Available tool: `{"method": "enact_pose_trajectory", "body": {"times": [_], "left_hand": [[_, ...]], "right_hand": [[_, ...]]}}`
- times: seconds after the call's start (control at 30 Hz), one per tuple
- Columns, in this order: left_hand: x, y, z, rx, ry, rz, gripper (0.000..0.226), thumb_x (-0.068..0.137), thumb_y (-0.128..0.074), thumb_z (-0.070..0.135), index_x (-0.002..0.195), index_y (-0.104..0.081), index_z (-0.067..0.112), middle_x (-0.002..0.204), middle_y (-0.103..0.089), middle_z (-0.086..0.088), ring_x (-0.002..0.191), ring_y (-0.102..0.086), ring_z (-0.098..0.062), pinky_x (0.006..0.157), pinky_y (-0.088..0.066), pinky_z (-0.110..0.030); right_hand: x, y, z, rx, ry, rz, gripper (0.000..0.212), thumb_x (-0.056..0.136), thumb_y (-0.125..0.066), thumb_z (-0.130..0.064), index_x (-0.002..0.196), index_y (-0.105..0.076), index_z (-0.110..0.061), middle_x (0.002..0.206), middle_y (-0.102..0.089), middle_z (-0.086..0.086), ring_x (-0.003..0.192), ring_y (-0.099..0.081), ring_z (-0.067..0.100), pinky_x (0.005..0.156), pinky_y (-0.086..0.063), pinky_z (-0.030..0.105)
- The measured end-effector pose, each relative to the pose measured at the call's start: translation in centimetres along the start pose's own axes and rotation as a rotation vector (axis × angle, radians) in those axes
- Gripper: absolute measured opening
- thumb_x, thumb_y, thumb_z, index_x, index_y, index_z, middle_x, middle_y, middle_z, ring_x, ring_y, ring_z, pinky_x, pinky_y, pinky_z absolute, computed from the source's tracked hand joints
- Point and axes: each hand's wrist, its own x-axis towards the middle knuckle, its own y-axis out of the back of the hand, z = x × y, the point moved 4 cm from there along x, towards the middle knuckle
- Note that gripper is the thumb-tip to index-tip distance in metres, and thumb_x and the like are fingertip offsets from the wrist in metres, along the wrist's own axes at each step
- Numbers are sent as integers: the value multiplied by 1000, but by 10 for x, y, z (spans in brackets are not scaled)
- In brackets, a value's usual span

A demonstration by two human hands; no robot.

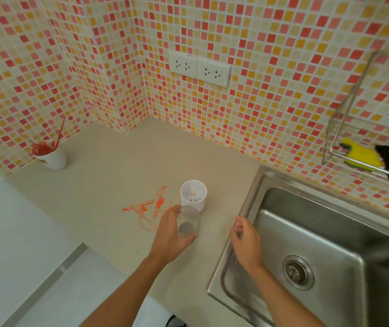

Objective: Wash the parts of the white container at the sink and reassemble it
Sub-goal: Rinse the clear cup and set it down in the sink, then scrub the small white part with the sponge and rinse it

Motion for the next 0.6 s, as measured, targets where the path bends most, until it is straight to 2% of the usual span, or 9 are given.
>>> {"method": "enact_pose_trajectory", "body": {"times": [0.2,0.5,0.6], "left_hand": [[5,1,-9,-17,-2,-33,88,66,-81,43,137,-35,19,129,-44,6,117,-46,-13,98,-41,-25],[5,0,-15,-19,-24,-109,89,67,-82,43,138,-34,18,130,-42,3,119,-43,-14,101,-40,-26],[1,-4,-16,-17,-51,-164,88,69,-81,41,139,-32,19,133,-40,2,123,-42,-16,104,-38,-27]], "right_hand": [[5,-10,-5,17,-10,18,33,86,-63,-11,119,-59,-14,96,-63,6,86,-60,19,85,-51,36],[5,-18,-13,15,-33,17,32,88,-61,-13,120,-58,-15,101,-61,4,92,-56,16,84,-43,23],[8,-22,-13,17,-49,3,33,89,-61,-15,122,-57,-16,107,-61,3,97,-56,16,88,-46,28]]}}
